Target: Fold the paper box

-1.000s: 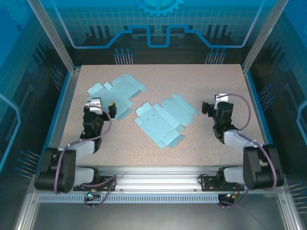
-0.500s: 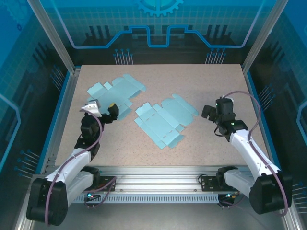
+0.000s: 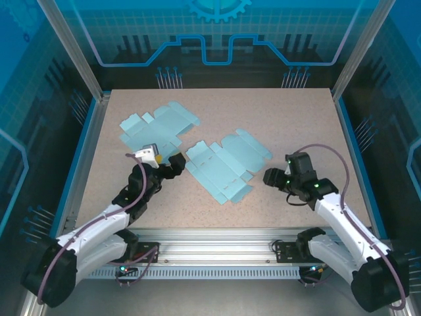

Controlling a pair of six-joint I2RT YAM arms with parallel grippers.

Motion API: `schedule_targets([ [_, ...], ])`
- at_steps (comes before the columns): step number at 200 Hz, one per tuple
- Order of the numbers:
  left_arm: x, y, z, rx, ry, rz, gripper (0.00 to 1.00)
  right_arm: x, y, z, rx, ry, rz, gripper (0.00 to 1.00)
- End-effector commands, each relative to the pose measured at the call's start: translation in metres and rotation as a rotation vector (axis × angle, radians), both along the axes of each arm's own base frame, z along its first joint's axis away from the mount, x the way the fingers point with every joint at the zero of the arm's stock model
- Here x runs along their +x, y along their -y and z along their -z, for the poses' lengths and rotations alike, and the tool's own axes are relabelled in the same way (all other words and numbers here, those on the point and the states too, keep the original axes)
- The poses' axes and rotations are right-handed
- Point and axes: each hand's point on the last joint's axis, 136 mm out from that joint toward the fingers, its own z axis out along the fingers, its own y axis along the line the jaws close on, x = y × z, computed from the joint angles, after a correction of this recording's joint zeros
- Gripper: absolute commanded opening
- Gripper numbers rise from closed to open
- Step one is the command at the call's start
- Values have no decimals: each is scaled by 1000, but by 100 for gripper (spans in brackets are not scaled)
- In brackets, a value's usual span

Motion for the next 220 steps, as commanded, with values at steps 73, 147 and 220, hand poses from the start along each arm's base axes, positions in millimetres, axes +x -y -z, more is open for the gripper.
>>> schedule_targets([
  [73, -33, -8, 6, -52, -102, -11, 99, -23, -70, 33, -5, -88, -121, 62],
  [147, -42, -7, 30, -24, -163, 17, 99, -20, -109, 59, 0, -151, -177, 61],
  [220, -42, -14, 33, 18, -173, -11, 99, -9, -191, 58, 37, -157, -338, 57],
])
